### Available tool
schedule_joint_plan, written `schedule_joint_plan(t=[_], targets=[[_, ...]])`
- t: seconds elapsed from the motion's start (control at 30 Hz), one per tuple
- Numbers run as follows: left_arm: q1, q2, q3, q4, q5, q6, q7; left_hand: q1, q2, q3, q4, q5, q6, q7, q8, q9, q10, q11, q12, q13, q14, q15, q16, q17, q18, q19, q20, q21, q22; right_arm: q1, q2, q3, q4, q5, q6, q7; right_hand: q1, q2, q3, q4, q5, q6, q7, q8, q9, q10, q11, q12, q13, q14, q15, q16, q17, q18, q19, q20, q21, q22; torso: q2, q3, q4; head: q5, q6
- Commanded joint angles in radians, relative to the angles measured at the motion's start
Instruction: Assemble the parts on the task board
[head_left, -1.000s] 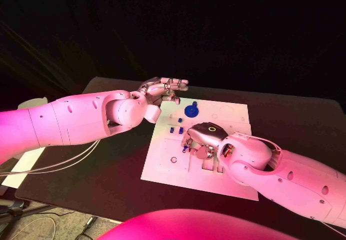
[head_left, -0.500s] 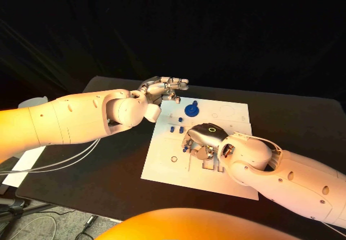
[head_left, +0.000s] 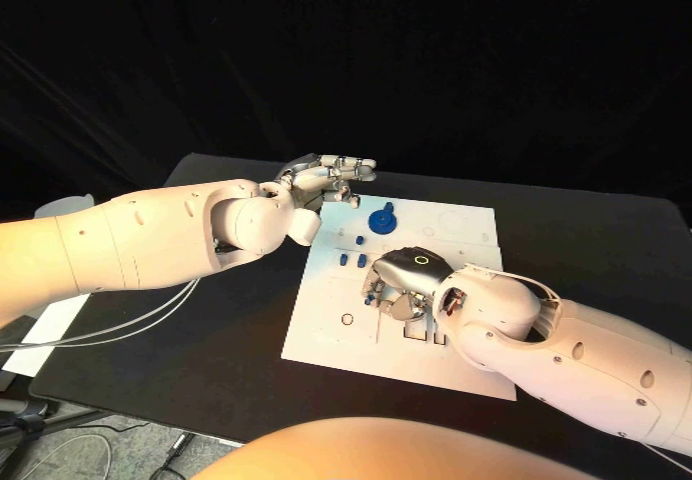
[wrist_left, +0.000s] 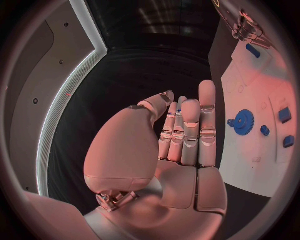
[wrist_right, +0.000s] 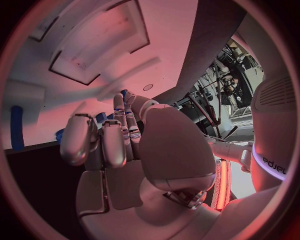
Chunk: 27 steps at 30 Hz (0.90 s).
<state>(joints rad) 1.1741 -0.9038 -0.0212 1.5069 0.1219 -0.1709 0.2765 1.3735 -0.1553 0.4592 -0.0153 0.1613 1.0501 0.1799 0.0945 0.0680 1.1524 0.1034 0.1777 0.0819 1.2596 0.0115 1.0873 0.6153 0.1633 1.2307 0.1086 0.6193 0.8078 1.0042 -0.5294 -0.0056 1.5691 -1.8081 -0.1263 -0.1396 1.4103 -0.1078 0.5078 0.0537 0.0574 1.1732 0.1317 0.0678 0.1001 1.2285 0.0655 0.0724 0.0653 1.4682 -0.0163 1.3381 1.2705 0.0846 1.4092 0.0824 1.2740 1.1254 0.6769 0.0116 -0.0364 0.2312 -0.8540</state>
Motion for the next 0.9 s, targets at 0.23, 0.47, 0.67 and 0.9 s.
schedule_joint_plan(t=[0.23, 0.47, 0.67, 0.9], targets=[[0.001, 0.002, 0.001, 0.002, -0.003, 0.022, -0.001, 0.003, 0.005, -0.003, -0.002, -0.003, -0.007, 0.0, 0.001, 0.0, -0.009, -0.001, 0.004, 0.002, 0.003, 0.001, 0.005, -0.002, 0.019, 0.007, 0.001, -0.004, -0.002, -0.003, 0.018, -0.015, -0.037, -0.02, 0.049, -0.027, -0.011, -0.001, -0.007, 0.0, -0.007, 0.002, -0.002, 0.003, 0.001, -0.004, 0.003, -0.008, -0.001, 0.051, 0.0, 0.004, -0.002, 0.007, 0.001, -0.001, 0.0, -0.002, 0.0, 0.0004, 0.0013, -0.001, -0.001], [0.001, 0.002, 0.001, 0.003, -0.003, 0.019, -0.001, 0.001, 0.005, -0.005, -0.001, -0.003, -0.008, 0.0, 0.001, 0.0, -0.011, -0.001, 0.005, 0.001, 0.003, 0.002, 0.005, -0.003, 0.018, 0.007, 0.001, -0.004, -0.002, -0.003, 0.025, -0.019, -0.047, -0.02, 0.05, -0.027, -0.015, -0.002, -0.009, 0.0, -0.007, -0.001, -0.001, 0.001, 0.0, -0.007, 0.004, -0.009, -0.001, 0.051, 0.0, 0.006, 0.001, 0.007, 0.001, -0.001, 0.001, 0.0, 0.0, 0.0002, 0.0009, 0.001, -0.001], [0.001, 0.001, 0.001, 0.004, -0.003, 0.016, -0.001, -0.013, 0.003, -0.017, 0.006, -0.005, -0.017, 0.003, 0.0, -0.001, -0.023, 0.003, 0.008, 0.001, 0.002, 0.005, 0.007, -0.005, 0.018, 0.007, 0.004, -0.008, -0.004, -0.003, 0.027, -0.02, -0.051, -0.015, 0.053, -0.03, -0.026, -0.007, -0.016, 0.001, -0.006, -0.012, 0.002, -0.003, -0.002, -0.021, 0.007, -0.011, -0.003, 0.05, 0.003, 0.004, -0.002, 0.007, 0.001, 0.0, 0.0, -0.002, 0.0, 0.0003, 0.0006, 0.0, 0.0], [0.001, 0.0, 0.001, 0.004, -0.003, 0.015, -0.001, -0.029, 0.004, -0.032, 0.016, -0.006, -0.023, 0.005, 0.001, -0.001, -0.031, 0.005, 0.015, 0.001, 0.002, 0.008, 0.01, -0.007, 0.018, 0.008, 0.007, -0.012, -0.007, -0.002, 0.023, -0.02, -0.056, -0.008, 0.027, -0.031, -0.07, -0.041, -0.056, 0.012, -0.001, -0.097, 0.032, -0.007, -0.024, -0.109, 0.034, -0.008, -0.003, 0.046, 0.025, -0.002, -0.013, 0.011, -0.009, 0.018, -0.018, -0.026, 0.0, 0.0003, 0.0006, -0.001, 0.0]])
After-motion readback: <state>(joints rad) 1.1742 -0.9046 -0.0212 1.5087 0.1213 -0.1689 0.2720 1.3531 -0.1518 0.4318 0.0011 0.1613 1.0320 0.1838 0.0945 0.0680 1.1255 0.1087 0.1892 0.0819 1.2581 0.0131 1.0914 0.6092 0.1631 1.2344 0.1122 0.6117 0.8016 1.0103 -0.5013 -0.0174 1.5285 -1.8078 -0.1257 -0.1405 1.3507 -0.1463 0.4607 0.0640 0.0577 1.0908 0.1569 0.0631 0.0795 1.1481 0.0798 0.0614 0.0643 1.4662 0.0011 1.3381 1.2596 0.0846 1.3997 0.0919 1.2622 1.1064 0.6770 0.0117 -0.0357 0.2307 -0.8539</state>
